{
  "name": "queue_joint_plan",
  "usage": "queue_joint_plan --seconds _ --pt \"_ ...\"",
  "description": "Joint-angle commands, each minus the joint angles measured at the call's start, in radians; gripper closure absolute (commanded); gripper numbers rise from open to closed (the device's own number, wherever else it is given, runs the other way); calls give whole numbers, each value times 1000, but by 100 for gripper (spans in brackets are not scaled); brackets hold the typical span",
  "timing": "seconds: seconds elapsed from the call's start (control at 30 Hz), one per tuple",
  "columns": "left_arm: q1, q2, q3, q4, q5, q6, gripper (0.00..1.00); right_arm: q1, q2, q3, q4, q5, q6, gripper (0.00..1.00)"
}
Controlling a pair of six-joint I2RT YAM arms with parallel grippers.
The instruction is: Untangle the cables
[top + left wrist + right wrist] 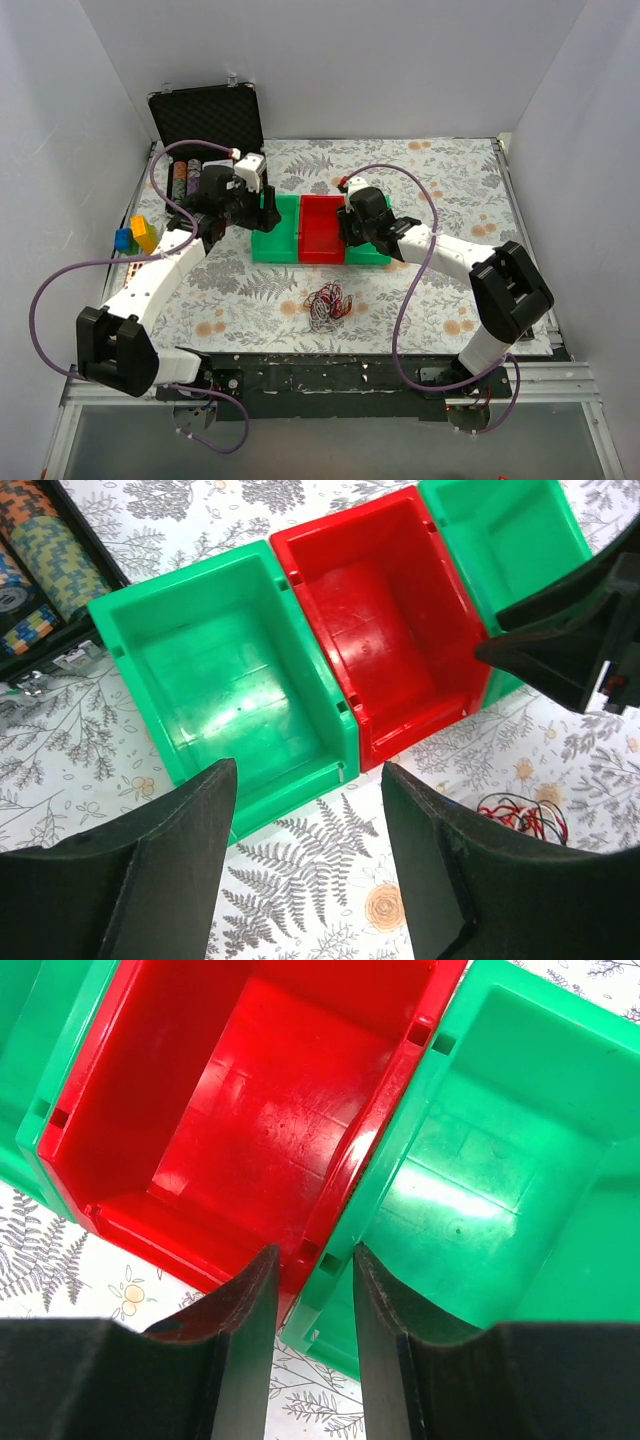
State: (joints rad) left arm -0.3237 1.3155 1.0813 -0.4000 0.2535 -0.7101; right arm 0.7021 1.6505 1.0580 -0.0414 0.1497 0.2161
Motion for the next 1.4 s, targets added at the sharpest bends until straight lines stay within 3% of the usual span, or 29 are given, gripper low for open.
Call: queue_joint_plan --seconds 0.0,0.13,0.27,0.4,0.53,0.73,0.97,1.27,1.37 --pt "-8 -39 -9 -49 70 11 40 8 15 28 21 -61 -15 70" --pt "-90 -36 -6 -65 89 21 37 26 29 33 32 -84 3 69" --pt "-208 -21 -26 -77 82 50 34 40 29 74 -18 -24 52 49" --pt "-262 11 -67 -77 107 64 34 37 -79 30 -18 37 81 32" --pt "-308 40 -84 -53 147 55 34 27 -237 -59 -14 13 109 26" --pt "-353 112 -67 -10 210 49 36 14 -470 -234 -5 -39 158 30" --pt "-385 220 2 -5 285 57 46 0 -679 -414 -37 -70 203 47" --pt "-406 283 43 -19 299 49 46 -12 -733 -498 -22 -133 218 51" --pt "-420 298 48 -19 288 52 57 -13 -729 -504 -6 -142 216 53"
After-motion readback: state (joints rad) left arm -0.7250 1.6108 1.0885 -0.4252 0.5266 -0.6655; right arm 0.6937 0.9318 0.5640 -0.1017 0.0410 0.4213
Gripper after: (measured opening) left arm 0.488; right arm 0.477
